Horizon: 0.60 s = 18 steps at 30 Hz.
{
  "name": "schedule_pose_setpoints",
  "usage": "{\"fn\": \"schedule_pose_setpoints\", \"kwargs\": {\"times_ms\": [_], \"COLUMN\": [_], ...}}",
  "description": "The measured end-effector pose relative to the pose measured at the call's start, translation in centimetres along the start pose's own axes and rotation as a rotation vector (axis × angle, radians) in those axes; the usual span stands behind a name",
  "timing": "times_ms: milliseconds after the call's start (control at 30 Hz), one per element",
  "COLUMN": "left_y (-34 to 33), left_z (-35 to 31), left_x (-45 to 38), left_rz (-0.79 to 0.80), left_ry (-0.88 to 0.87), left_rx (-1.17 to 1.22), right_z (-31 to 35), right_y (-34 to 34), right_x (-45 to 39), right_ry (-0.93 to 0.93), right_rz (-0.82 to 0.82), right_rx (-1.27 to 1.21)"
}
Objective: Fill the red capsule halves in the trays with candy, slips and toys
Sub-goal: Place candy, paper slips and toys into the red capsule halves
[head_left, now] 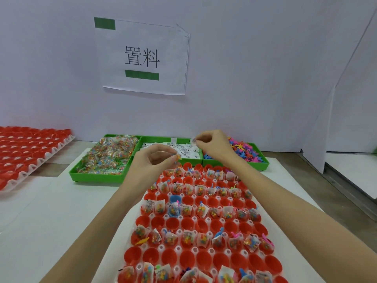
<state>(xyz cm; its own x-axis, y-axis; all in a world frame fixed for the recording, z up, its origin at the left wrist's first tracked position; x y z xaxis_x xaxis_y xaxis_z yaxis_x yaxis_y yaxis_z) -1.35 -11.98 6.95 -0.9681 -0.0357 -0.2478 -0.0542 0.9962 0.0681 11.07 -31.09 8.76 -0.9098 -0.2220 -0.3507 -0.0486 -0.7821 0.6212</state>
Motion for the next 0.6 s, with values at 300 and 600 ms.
{"fn": "schedule_pose_setpoints", "kwargs": {"times_ms": [300,600], "left_y": [-3.9,-6.2], "left_z": [-2.2,-3.3], "left_x": [1.6,2.9], "left_rz": [0.107,0.185], "left_ry": [-0.087,-0.126], "left_rx": [-0.028,-0.003], "right_z": [4.6,5.5], "right_y": [4.1,6.4], "right_x": [11.3,14.2], "right_ry": [0.065,0.161], "right_rz": [-0.038,-0.166], "right_rx": [-0.316,-0.132]}}
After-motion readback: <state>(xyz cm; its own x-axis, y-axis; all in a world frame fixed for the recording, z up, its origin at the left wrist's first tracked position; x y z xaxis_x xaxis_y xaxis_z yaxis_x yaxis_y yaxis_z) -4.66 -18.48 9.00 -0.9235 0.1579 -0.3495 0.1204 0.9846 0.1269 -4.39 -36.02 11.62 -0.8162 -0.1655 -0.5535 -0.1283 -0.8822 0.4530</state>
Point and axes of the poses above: each hand's wrist, its own x-axis away from the middle knuckle, its own y-axis out of the back of the hand, z = x × y, the point moved 8 cm from there along -x, towards the middle knuckle, and after that the axes turned 3 degrees about y, right-handed, at the moved point
